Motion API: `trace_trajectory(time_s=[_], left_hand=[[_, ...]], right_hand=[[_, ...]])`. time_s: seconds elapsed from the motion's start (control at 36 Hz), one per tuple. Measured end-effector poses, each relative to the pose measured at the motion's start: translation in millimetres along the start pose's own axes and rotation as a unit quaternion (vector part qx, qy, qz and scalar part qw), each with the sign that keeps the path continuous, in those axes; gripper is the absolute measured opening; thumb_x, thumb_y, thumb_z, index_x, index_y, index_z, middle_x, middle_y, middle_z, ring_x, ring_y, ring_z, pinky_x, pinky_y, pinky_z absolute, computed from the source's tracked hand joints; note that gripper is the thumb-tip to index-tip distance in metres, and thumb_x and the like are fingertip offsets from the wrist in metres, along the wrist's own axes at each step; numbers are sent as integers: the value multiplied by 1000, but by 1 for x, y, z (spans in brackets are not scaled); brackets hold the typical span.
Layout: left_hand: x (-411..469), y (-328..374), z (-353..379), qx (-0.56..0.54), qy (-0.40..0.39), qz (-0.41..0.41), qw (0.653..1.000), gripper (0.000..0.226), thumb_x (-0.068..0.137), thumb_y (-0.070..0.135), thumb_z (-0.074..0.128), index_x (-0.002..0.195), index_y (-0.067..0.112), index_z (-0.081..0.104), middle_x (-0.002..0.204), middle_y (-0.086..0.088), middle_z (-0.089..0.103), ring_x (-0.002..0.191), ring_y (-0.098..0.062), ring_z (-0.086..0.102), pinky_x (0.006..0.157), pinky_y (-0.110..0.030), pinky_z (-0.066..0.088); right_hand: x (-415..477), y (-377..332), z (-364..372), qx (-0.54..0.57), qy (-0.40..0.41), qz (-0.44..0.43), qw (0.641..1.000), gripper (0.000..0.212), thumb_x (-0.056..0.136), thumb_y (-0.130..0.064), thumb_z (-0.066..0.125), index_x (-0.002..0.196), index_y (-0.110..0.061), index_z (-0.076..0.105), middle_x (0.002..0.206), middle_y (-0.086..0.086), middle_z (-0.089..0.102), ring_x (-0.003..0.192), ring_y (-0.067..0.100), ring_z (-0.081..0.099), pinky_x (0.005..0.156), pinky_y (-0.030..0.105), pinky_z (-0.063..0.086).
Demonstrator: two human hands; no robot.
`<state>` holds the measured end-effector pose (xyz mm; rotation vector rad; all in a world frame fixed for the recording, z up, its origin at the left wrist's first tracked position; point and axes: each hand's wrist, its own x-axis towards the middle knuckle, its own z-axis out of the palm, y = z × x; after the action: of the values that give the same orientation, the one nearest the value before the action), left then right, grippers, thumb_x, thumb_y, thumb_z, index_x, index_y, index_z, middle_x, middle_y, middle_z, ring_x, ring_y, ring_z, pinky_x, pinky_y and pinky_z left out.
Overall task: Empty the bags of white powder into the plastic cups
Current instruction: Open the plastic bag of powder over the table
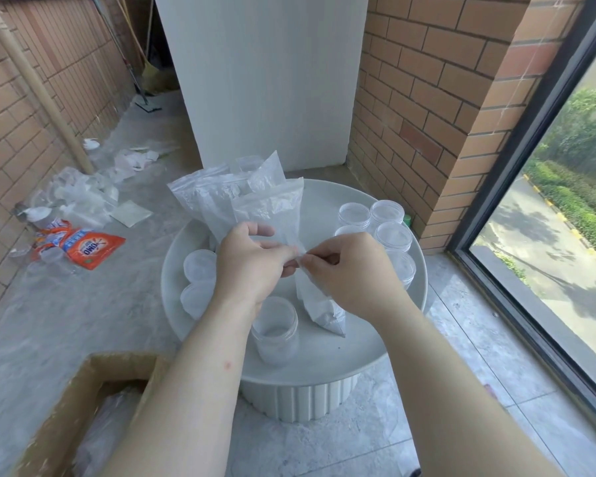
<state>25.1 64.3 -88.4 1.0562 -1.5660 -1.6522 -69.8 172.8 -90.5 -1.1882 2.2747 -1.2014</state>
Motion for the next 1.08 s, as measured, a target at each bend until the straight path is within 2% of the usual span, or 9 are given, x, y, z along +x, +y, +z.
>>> trace_trajectory(time_s=[0.17, 0.31, 0.42, 0.53, 0.67, 0.78, 0.89, 1.0, 1.08], left_hand=[[1, 1, 2, 3, -26, -25, 999, 39, 79, 3, 79, 111, 11, 58, 77, -11, 76, 70, -17, 75, 66, -27, 58], [0, -1, 4, 9, -11, -28, 1000, 39, 78, 2, 81, 108, 15, 59, 71, -3, 75, 66, -14, 73, 60, -25, 56], [0, -5, 8, 12, -2, -15, 1000, 41, 82, -5, 72, 112, 13, 50, 73, -7, 68, 70, -21, 70, 64, -31, 60], [0, -13, 14, 64, -4, 23, 998, 37, 86, -5, 63, 98, 24, 43, 70, -3, 64, 73, -23, 73, 77, -42, 61], [0, -12, 16, 80, -4, 26, 996, 38, 84, -7, 59, 90, 24, 38, 74, -9, 60, 70, -23, 68, 78, -50, 61], [-5, -6, 15, 78, 4, 5, 997, 42, 85, -11, 54, 85, 26, 34, 83, -9, 50, 52, -13, 63, 76, -48, 61], [-11, 0, 12, 115, 22, 48, 992, 33, 81, -7, 51, 83, 22, 35, 68, 4, 45, 47, -6, 64, 77, -52, 60], [-14, 8, 7, 166, 19, 84, 982, 28, 77, -2, 54, 86, 21, 39, 54, 10, 56, 55, -17, 73, 76, -50, 58], [-12, 13, -1, 234, 52, 117, 964, 29, 73, 4, 58, 87, 24, 41, 61, 1, 68, 59, -7, 70, 67, -35, 53]], right_hand=[[3, 0, -1, 21, 21, 31, 999, 21, 91, -22, 67, 74, -14, 76, 37, -15, 43, 42, 7, 42, 40, 13, 28], [4, 2, 4, 14, 32, 57, 998, 22, 92, -29, 65, 78, -13, 71, 60, -5, 66, 55, 8, 52, 47, 17, 37], [4, 2, 8, -4, 20, 72, 997, 25, 95, -30, 62, 79, -10, 65, 63, -2, 61, 55, 12, 49, 43, 14, 35], [5, 3, 11, -12, 20, 86, 996, 32, 98, -29, 61, 70, -19, 52, 62, -5, 54, 54, 7, 45, 44, 13, 35], [4, 2, 12, 8, 22, 109, 994, 37, 98, -25, 62, 65, -20, 46, 59, -8, 47, 53, 9, 41, 42, 13, 33], [5, -1, 7, 41, 46, 143, 988, 27, 94, -13, 52, 68, -9, 50, 60, -2, 53, 55, 15, 42, 42, 18, 28], [7, -3, 1, 57, 85, 129, 986, 21, 88, -12, 52, 81, 6, 62, 75, 19, 70, 63, 28, 57, 57, 38, 48], [4, 0, -8, -32, 116, 88, 989, 21, 94, -16, 53, 79, -8, 64, 65, 0, 67, 66, 21, 59, 48, 16, 40], [3, 2, -17, -94, 158, 65, 981, 24, 98, -15, 49, 75, -12, 58, 59, -5, 56, 60, 14, 49, 46, 17, 37]])
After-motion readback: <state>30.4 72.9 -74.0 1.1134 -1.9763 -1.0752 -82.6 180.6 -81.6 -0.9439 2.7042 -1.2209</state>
